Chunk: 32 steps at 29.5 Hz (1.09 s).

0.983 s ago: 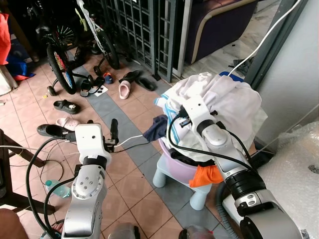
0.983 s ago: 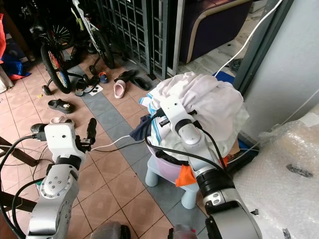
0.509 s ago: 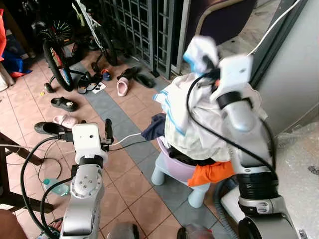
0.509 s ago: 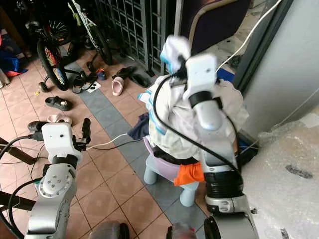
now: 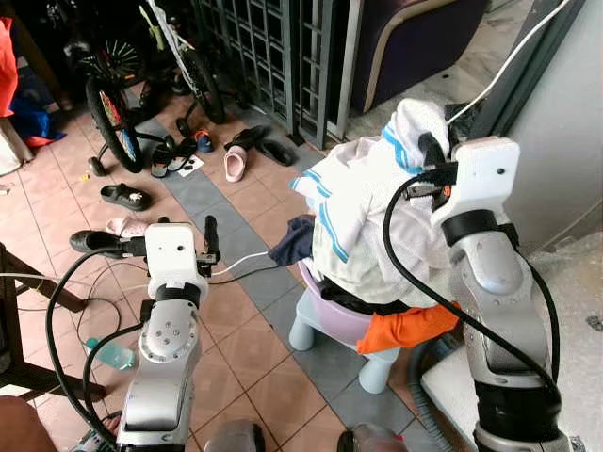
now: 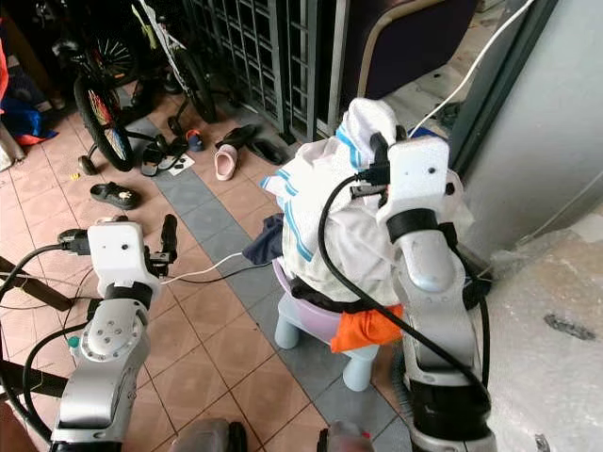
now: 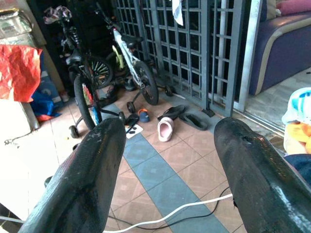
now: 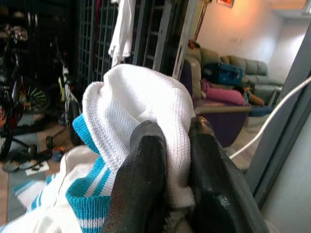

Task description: Clothes washing

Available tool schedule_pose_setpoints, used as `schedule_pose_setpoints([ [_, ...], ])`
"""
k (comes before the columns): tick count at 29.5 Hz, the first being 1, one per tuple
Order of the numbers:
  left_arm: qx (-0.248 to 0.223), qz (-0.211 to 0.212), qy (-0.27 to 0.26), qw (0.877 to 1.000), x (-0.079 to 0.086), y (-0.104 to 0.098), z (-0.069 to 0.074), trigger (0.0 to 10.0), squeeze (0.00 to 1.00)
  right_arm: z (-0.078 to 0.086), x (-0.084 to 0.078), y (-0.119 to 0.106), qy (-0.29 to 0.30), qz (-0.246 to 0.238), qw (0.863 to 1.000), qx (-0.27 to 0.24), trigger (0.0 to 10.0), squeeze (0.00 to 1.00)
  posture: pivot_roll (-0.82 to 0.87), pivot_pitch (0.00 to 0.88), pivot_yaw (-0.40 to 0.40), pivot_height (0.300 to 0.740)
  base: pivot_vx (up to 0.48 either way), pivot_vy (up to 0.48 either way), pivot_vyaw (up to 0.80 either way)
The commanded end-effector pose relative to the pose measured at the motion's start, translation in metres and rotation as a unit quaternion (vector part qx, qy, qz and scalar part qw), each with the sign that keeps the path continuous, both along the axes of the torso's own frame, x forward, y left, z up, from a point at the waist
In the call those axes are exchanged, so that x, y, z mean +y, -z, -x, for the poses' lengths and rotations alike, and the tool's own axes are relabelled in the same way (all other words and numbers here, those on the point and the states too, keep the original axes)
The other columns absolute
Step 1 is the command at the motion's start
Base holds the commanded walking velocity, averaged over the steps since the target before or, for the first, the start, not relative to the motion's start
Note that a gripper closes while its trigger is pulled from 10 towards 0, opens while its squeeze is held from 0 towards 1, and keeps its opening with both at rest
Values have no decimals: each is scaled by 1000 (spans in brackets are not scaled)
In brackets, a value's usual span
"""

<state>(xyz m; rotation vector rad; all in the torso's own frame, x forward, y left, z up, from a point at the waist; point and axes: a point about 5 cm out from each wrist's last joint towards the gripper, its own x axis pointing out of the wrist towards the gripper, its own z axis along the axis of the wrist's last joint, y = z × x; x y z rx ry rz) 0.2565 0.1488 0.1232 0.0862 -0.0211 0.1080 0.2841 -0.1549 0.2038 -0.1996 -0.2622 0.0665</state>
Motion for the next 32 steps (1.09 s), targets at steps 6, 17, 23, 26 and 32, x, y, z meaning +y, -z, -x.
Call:
schedule_pose_setpoints([
  [6,4,-7,-6,1000,4,3,0,10000,0,3,3,4,-1,1,1000,13,10000,0,-27,67,68,740,-277,0,0],
  [17,4,-8,-5,1000,4,2,-2,10000,0,12,-7,25,16,16,999,46,10000,0,-33,65,72,740,-319,0,0],
  [23,-2,3,19,1000,-1,1,-3,10000,0,8,-7,24,20,18,999,45,10000,0,-30,65,71,740,-149,0,-611],
  [26,-3,2,21,1000,-2,0,-2,10000,0,7,-7,23,20,19,999,43,10000,0,-30,65,71,740,0,0,-800],
  [32,-4,4,22,1000,-2,0,-2,10000,0,6,-14,20,43,35,998,33,10000,0,-33,66,71,740,0,0,-800],
])
